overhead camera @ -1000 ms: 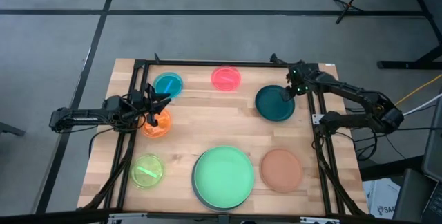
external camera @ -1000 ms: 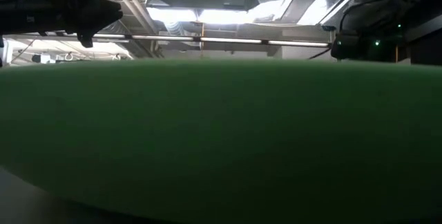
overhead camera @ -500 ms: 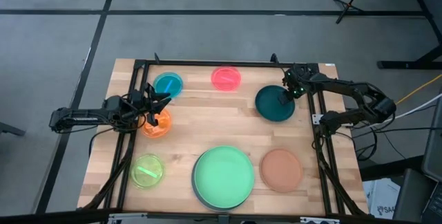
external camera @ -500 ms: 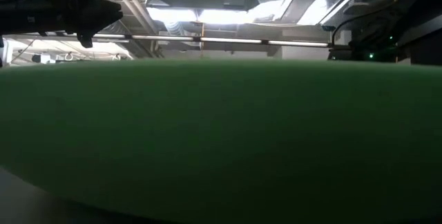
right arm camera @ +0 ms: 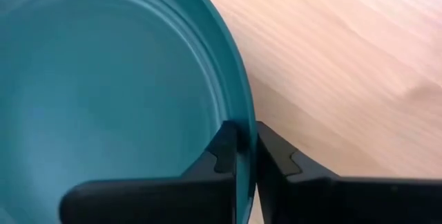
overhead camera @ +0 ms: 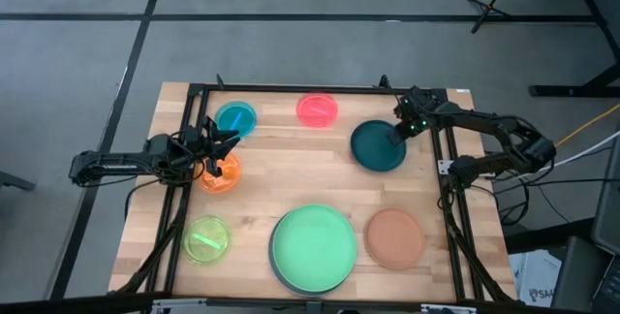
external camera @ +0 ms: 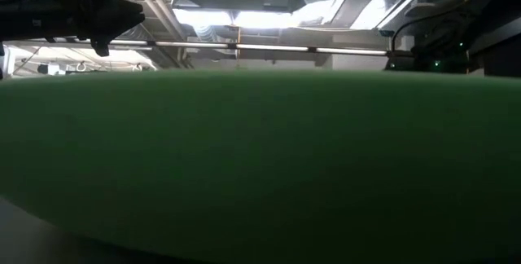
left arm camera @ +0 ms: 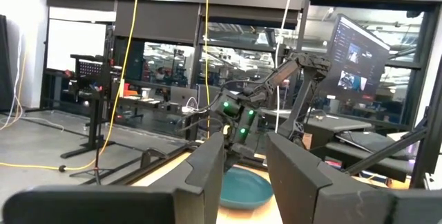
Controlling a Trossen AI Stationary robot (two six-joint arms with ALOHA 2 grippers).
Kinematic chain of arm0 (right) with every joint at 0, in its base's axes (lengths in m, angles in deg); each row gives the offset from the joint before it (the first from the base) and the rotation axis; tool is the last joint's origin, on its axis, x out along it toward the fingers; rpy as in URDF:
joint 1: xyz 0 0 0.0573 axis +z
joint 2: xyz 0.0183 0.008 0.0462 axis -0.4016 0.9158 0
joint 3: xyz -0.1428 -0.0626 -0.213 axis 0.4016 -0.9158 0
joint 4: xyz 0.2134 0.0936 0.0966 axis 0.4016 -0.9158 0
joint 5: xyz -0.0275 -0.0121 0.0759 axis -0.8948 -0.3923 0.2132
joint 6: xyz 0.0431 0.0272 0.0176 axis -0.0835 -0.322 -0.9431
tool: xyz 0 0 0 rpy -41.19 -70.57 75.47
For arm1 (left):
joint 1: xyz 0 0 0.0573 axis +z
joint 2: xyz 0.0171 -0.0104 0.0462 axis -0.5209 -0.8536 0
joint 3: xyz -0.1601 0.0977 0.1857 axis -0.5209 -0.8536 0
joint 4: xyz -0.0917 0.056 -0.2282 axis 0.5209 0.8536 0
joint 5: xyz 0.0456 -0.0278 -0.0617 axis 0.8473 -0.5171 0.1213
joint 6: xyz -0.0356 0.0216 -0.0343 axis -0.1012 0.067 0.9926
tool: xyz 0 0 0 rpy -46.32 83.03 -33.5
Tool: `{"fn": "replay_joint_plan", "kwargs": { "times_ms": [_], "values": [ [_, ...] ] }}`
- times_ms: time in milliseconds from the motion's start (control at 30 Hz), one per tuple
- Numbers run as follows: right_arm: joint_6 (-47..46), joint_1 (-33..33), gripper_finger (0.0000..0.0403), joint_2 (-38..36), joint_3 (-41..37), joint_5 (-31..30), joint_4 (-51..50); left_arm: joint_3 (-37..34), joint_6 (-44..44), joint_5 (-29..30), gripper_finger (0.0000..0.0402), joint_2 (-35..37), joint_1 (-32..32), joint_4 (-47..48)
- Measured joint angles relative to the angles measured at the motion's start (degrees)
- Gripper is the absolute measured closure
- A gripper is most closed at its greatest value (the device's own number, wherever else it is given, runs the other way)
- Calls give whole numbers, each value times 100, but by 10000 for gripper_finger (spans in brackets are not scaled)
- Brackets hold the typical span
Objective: Stack plastic plates
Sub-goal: Stack the dark blue plate on top of the green plate
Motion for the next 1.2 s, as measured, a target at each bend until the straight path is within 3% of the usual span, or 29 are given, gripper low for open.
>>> {"fn": "replay_joint_plan", "kwargs": {
  "times_ms": [467, 800, 1200],
  "values": [
    [-237, 128, 401, 0, 282, 1224, 167, 0, 9, -2, 298, 0, 0, 2],
    [-666, 957, 402, 0, 284, 1772, 862, 0, 11, -4, 298, 0, 0, 2],
    [-1535, 2377, 402, 0, 286, 1870, 1667, 0, 7, -4, 298, 0, 0, 2]
  ]
}}
